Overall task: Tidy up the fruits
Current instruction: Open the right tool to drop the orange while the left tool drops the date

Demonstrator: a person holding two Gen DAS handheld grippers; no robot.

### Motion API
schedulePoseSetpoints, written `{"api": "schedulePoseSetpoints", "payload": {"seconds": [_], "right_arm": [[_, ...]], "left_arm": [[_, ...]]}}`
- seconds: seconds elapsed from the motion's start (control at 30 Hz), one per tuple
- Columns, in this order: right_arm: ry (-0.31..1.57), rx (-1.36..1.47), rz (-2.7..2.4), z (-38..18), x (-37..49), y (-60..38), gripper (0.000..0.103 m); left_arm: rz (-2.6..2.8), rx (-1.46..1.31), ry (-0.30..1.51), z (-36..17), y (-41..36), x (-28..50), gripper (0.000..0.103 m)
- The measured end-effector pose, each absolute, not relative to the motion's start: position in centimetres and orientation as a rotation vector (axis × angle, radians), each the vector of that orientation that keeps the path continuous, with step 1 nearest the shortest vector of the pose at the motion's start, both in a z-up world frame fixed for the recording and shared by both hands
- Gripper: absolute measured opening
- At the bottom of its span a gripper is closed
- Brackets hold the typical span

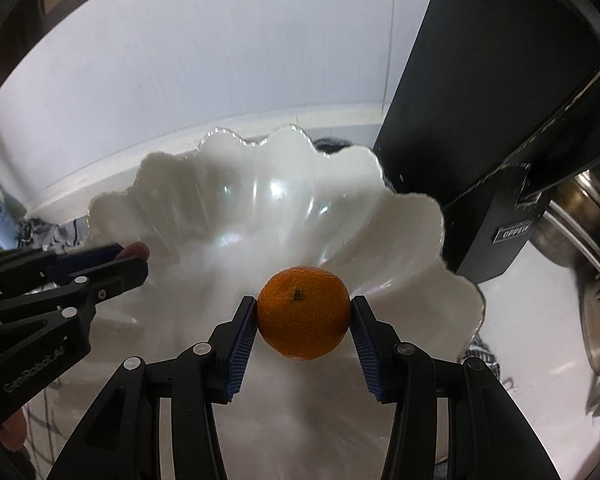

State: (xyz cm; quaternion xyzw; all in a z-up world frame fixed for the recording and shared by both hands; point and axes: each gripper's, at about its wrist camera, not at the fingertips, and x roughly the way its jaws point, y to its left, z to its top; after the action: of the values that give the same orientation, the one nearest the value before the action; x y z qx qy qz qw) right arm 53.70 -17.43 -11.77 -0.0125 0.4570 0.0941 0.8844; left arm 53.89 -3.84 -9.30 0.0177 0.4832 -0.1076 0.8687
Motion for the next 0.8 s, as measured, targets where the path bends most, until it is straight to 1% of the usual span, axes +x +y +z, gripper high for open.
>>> {"api": "schedulePoseSetpoints", "payload": {"seconds": [0.03, 0.07, 0.13, 0.3, 0.8], "right_arm": [[0.952, -0.031, 0.194, -11.8, 53.8, -17.4, 0.053], [0.948, -0.037, 0.188, -11.6, 53.6, -17.5, 0.058], [0.932, -0.048, 0.177, -11.2, 53.4, -17.5, 0.062], [0.912, -0.058, 0.165, -10.0, 52.7, -17.7, 0.062], [0.812, -0.022, 0.140, -5.8, 46.9, -18.4, 0.062]], "left_arm": [[-0.221, 0.040, 1.002, -9.2, -3.8, 53.8, 0.049], [-0.218, 0.045, 0.995, -9.1, -3.8, 53.7, 0.049], [-0.217, 0.053, 0.997, -9.0, -3.8, 53.7, 0.051], [-0.211, 0.055, 0.992, -8.1, -3.6, 52.6, 0.060], [-0.238, 0.086, 0.915, -4.1, -2.7, 47.1, 0.062]]}}
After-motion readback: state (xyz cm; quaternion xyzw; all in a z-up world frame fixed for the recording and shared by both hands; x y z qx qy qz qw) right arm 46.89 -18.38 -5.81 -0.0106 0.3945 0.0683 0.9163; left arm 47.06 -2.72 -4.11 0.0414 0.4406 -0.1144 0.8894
